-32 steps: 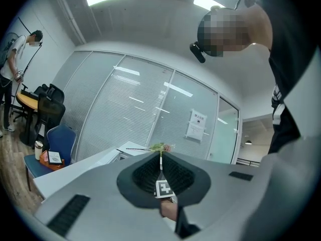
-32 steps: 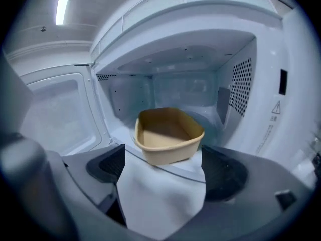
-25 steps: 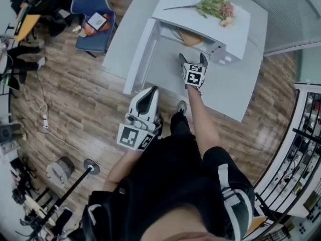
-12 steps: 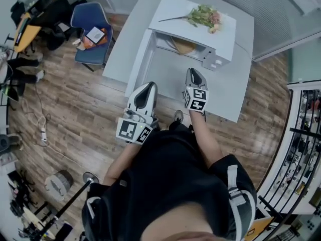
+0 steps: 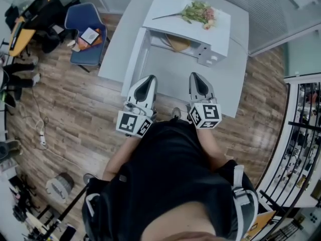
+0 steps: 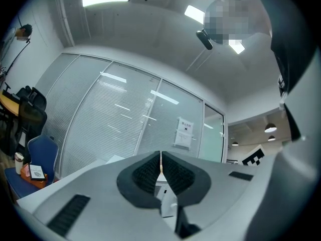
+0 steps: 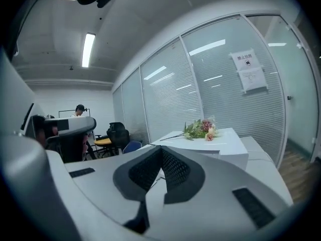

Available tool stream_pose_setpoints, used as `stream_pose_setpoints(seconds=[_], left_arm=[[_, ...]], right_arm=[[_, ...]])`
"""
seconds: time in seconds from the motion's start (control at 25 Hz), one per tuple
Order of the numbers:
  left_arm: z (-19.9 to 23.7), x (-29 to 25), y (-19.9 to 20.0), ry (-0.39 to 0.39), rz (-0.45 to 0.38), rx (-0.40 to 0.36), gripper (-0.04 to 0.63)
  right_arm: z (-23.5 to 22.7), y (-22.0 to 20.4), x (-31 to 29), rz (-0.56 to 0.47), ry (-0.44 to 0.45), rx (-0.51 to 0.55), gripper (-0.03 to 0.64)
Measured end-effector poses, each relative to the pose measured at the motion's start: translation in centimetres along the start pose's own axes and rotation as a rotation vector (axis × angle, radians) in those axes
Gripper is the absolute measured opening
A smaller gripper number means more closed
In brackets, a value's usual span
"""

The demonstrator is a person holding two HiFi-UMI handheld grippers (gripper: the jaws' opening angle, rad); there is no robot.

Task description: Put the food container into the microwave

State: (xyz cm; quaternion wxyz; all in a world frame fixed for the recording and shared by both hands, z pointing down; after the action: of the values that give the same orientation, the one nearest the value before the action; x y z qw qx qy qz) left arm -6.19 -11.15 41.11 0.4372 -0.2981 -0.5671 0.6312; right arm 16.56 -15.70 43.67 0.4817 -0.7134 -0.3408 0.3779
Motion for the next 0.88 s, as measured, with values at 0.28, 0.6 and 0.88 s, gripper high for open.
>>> stream_pose_setpoints(seconds=[0.28,0.6,0.88], left_arm=[[0.0,-0.3,-0.3,-0.004,0.009,-0.002,0.032],[-0.1,-0.2,-0.3,0.003,0.01,-0.002,0.032],[-0.5,0.0,-0.3,-0.005,0.011,0.002,0.032]], right_arm=[[-0.4,-0.2,0.5,-0.003,-0.004,-0.007,0.025],[-0.4,0.3,0.9,-0.02,-0.011,-0.012,0.025],[-0.3,0.3,1.6,-0.021,-0.014,-0.017,0.025]])
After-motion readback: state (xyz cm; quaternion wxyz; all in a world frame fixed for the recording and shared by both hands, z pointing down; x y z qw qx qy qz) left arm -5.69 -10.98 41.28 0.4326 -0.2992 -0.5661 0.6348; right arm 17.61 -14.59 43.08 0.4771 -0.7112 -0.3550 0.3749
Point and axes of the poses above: the fingertips, and each gripper's own axes: x backward along the fingers, z to its left, y out of its top, the point moved 9 cm from there along x, backward along the fingers, and after that the axes turned 7 degrees about -x, right-handed, at the moved point
